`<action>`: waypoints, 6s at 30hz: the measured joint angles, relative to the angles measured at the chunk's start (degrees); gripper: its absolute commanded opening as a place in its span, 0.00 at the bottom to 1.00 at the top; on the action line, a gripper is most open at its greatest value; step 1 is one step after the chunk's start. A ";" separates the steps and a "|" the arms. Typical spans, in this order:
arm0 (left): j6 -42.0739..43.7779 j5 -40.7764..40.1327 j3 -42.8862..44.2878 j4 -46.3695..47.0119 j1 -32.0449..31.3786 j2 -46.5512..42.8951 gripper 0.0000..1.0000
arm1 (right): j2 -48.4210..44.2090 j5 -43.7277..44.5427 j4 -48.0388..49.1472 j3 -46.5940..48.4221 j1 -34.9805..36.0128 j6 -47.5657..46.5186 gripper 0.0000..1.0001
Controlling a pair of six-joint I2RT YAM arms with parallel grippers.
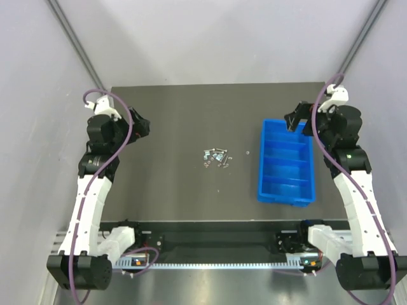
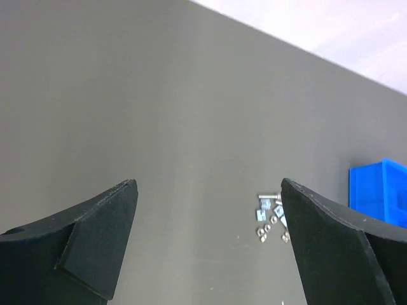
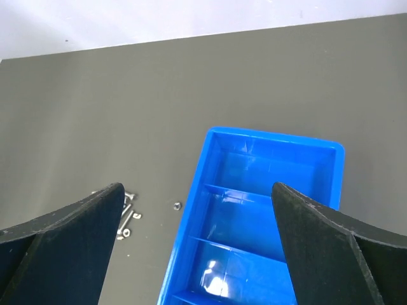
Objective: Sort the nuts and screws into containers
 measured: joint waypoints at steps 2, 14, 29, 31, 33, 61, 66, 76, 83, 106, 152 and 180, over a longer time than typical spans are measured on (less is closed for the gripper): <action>0.17 1.16 0.00 -0.42 0.00 0.72 0.99 | -0.24 -0.02 0.07 -0.48 0.00 0.33 1.00; -0.63 2.34 1.88 0.07 -13.53 9.60 0.94 | -0.24 -0.37 1.09 -1.25 0.11 0.85 1.00; -1.64 -13.22 27.36 3.76 -45.86 55.47 0.72 | -0.92 1.05 1.77 -5.25 0.37 2.29 1.00; -0.28 -13.97 32.17 3.37 -47.89 60.74 0.71 | -0.96 2.80 1.46 -5.25 0.42 2.69 1.00; 1.03 -14.69 36.48 2.86 -49.18 64.89 0.68 | -1.05 4.98 0.90 -5.25 0.42 3.17 1.00; 5.62 -21.92 44.81 2.03 -52.81 77.42 0.57 | -4.57 17.73 -3.93 -5.20 0.44 5.29 1.00; 5.51 -22.10 45.07 2.62 -52.83 77.79 0.47 | -4.55 17.75 -3.96 -5.20 0.44 5.29 1.00; 5.64 -24.15 46.10 3.04 -53.20 78.71 0.40 | -4.57 17.92 -4.02 -5.20 0.44 5.29 1.00; 5.64 -24.48 47.01 3.61 -53.27 79.49 0.33 | -4.55 17.92 -4.57 -5.20 0.44 5.29 1.00; 3.80 -27.89 46.64 3.69 -53.68 79.52 0.31 | -4.55 17.94 -4.76 -5.20 0.44 5.79 1.00; -2.14 -30.38 37.16 -0.92 -54.05 67.71 0.09 | -2.75 21.24 -6.08 -5.22 0.44 9.01 1.00; -4.33 -29.66 42.91 -1.70 -51.06 64.92 0.64 | -2.19 30.05 -13.77 -5.20 -0.09 11.06 1.00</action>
